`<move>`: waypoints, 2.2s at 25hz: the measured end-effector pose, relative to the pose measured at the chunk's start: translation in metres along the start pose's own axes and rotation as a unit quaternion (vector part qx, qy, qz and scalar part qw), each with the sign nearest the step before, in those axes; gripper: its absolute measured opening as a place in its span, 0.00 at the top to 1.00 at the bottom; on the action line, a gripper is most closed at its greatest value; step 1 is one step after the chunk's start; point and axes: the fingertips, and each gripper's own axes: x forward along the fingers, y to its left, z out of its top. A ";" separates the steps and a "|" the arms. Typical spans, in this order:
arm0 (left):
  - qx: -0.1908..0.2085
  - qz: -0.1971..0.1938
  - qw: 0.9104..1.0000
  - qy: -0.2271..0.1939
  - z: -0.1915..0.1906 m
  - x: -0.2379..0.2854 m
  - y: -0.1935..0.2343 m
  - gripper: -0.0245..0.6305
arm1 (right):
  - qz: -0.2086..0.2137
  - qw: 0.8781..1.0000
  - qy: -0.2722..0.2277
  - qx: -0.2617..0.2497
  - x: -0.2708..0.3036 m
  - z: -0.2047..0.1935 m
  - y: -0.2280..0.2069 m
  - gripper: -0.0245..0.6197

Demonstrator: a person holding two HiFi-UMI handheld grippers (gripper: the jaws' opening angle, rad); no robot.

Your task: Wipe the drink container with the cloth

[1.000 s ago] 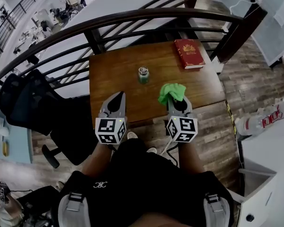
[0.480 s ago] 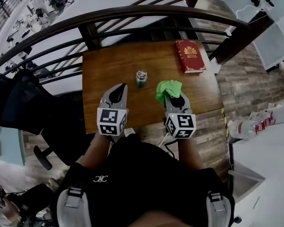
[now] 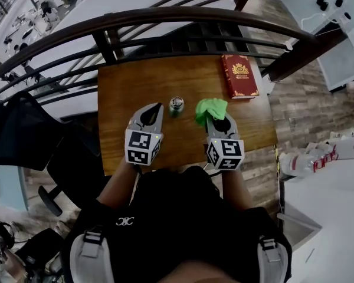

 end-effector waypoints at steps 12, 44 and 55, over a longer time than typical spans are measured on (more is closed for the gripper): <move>0.018 0.019 0.997 0.077 -0.024 0.046 -0.022 0.88 | 0.056 0.997 0.043 -0.017 0.035 -0.019 -0.041 0.82; 0.064 -0.055 0.957 0.279 -0.131 0.139 -0.030 0.49 | 0.061 0.995 0.082 -0.008 0.051 -0.057 -0.078 0.82; 0.036 -0.055 0.957 0.282 -0.139 0.147 -0.034 0.49 | 0.058 0.995 0.087 -0.011 0.049 -0.061 -0.080 0.82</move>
